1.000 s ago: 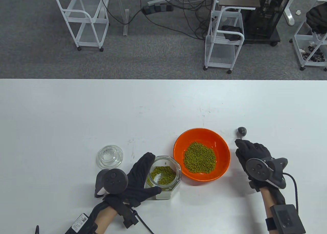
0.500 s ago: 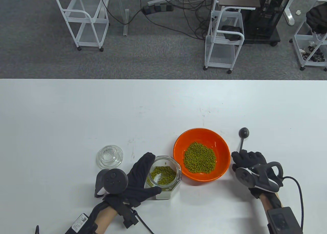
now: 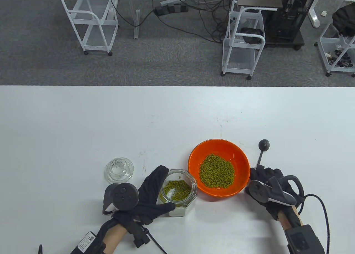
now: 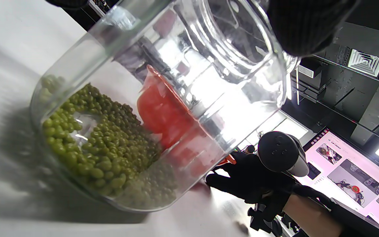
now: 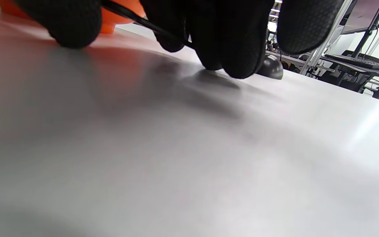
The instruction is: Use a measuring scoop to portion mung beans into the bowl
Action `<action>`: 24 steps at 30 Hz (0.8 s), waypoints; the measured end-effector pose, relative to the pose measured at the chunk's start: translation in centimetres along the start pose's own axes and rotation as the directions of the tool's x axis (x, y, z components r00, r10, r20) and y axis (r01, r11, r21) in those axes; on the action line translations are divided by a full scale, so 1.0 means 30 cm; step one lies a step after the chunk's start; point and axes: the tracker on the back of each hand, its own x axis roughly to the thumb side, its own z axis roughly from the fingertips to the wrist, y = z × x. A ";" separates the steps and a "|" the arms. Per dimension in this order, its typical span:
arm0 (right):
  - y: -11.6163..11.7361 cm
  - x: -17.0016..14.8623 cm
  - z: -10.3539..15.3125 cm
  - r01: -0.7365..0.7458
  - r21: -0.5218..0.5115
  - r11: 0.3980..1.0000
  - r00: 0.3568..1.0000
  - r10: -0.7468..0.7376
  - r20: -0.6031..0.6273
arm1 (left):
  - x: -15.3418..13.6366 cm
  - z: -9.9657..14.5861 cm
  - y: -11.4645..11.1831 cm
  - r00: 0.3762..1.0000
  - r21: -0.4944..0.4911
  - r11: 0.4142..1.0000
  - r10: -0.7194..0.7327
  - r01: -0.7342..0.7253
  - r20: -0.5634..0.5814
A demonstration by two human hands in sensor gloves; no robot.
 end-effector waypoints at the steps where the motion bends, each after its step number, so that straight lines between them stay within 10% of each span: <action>1: 0.001 0.000 0.001 0.006 0.008 1.000 1.000 -0.006 -0.004 | 0.000 0.000 0.000 1.000 0.000 1.000 0.000 0.000 0.000; 24: 0.012 -0.012 0.023 0.074 0.087 0.993 0.997 -0.072 -0.035 | 0.001 0.001 0.001 1.000 -0.002 1.000 -0.007 0.007 -0.002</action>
